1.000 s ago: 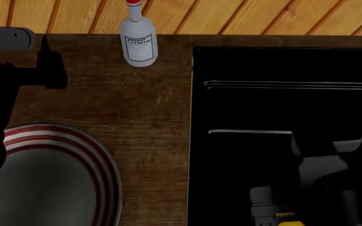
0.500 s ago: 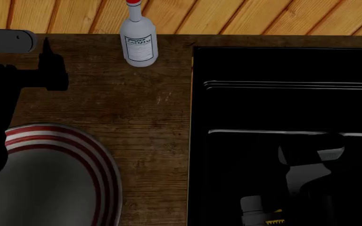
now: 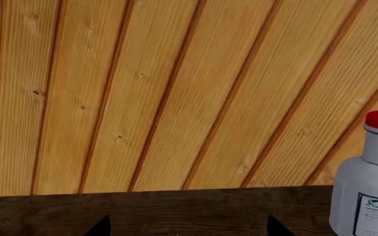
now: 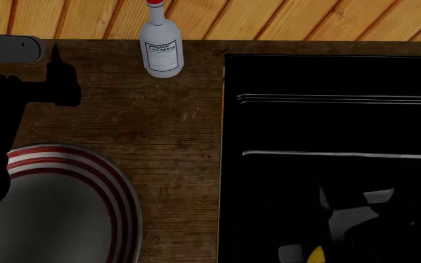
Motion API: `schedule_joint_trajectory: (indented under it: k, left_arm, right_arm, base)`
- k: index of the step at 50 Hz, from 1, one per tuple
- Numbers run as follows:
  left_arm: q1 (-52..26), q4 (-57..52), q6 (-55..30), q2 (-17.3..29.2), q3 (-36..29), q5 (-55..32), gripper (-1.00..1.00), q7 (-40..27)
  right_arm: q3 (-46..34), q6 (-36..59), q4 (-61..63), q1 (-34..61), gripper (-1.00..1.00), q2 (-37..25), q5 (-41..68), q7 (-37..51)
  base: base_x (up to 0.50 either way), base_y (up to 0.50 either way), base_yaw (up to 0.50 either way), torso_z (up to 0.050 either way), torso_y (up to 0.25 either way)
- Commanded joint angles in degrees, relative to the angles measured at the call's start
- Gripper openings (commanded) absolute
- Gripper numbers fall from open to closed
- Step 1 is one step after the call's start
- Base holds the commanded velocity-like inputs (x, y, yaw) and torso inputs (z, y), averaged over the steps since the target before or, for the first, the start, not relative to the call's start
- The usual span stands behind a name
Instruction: Pick the lemon from the sink and place it on the plate located on the counter
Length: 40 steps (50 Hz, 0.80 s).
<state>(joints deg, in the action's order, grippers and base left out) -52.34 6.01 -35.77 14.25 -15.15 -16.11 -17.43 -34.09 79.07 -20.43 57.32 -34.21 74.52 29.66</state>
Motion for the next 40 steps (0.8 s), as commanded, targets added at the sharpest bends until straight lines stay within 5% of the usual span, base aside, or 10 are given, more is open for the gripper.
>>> schedule_joint_trajectory:
  k: [1, 3, 4, 40]
  left_arm:
    - [-0.1, -0.2, -0.1, 0.1, -0.1, -0.2, 1.0, -0.2]
    - [-0.1, -0.2, -0.1, 0.1, -0.2, -0.2, 1.0, -0.2]
    - [-0.1, -0.2, -0.1, 0.1, -0.2, -0.2, 1.0, -0.2]
    - [0.3, -3.4, -1.8, 1.0, -0.2, -1.4, 1.0, -1.1]
  right_arm:
    - [-1.2, -0.9, -0.4, -0.5, 1.0, 0.0, -0.6, -1.0]
    - [-1.2, -1.0, -0.2, -0.6, 1.0, 0.0, -0.6, -0.9]
    - [-1.3, -1.1, -0.1, -0.6, -1.0, -0.1, -0.7, -1.0]
    - [9.3, -2.2, 14.2, 0.0, -1.0, -5.0, 11.3, 12.5]
  base:
    - [0.0, 0.0, 0.0, 0.0, 0.0]
    - [0.0, 0.0, 0.0, 0.0, 0.0]
    - [0.0, 0.0, 0.0, 0.0, 0.0]
    - [0.0, 0.0, 0.0, 0.0, 0.0]
